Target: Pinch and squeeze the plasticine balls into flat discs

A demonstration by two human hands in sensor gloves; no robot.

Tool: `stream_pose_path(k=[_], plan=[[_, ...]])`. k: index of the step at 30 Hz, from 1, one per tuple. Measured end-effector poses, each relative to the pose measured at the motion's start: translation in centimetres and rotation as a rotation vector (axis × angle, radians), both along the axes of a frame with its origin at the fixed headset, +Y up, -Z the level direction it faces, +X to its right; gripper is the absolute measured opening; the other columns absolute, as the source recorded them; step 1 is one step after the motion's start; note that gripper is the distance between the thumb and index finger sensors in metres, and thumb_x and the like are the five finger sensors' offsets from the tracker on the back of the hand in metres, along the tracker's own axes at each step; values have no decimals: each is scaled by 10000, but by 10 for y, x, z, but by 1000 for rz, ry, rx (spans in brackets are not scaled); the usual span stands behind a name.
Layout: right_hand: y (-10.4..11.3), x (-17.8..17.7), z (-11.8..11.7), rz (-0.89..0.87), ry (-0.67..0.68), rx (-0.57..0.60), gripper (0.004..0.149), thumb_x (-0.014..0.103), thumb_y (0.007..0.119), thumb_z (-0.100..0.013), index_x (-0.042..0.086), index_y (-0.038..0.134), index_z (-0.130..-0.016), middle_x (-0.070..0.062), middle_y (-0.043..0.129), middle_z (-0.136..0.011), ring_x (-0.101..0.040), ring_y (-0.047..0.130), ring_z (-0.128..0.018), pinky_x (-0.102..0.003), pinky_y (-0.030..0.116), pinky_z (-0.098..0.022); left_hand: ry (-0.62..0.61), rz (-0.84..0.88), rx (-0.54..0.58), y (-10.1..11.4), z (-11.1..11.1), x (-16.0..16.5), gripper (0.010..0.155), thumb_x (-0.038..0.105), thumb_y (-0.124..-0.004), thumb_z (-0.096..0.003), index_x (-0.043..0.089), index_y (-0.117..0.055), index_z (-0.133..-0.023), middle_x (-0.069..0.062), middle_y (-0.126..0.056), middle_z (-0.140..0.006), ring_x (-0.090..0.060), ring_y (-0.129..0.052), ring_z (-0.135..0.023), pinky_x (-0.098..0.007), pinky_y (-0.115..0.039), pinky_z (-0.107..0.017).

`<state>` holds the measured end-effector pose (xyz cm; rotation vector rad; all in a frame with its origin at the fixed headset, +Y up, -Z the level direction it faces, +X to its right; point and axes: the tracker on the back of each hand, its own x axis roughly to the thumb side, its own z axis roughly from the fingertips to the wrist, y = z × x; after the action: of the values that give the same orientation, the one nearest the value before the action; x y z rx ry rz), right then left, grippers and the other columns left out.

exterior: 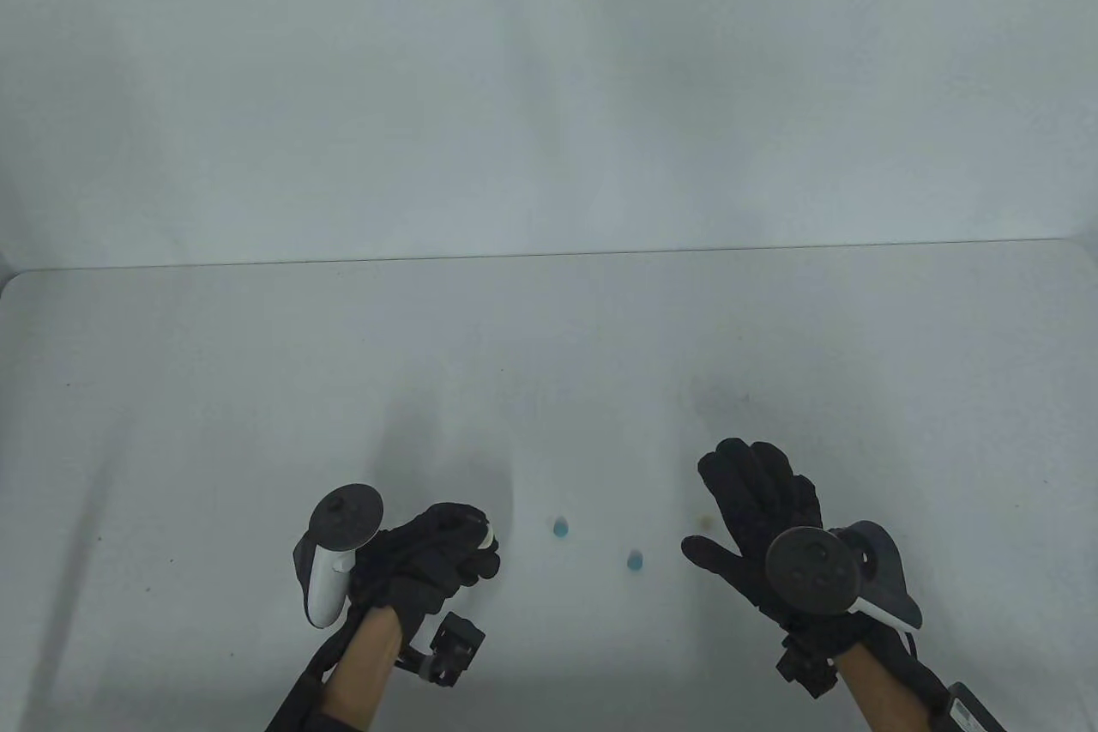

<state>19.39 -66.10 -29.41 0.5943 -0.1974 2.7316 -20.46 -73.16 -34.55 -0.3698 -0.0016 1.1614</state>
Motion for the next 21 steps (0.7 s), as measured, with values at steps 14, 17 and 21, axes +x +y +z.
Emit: stream_pose_path(k=[14,17,21], plan=[[0,-2,1,-2,24,0,809,654,524,-558,144,355,-1163,-154,313,-1234,-538,359,-1100,-755,449,-694,-96,-362,-56,0,-16,13,440,244,-788,-522,90,-831,-931,-129,-889,-833,-296,-1040,-648,-475,-851,-551],[0,-3,1,-4,30,2,808,653,525,-559,145,355,-1163,-155,311,-1234,-533,358,-1102,-754,449,-695,-112,-505,-19,0,-21,20,455,250,-801,-513,55,-838,-922,-107,-940,-773,-244,-1082,-585,-426,-889,-526],[1,-3,2,-10,32,10,808,653,525,-558,146,355,-1163,-154,313,-1234,-534,361,-1101,-755,450,-694,-168,-677,10,-3,-26,31,455,223,-781,-520,47,-826,-937,-124,-933,-801,-249,-1076,-602,-425,-885,-534]])
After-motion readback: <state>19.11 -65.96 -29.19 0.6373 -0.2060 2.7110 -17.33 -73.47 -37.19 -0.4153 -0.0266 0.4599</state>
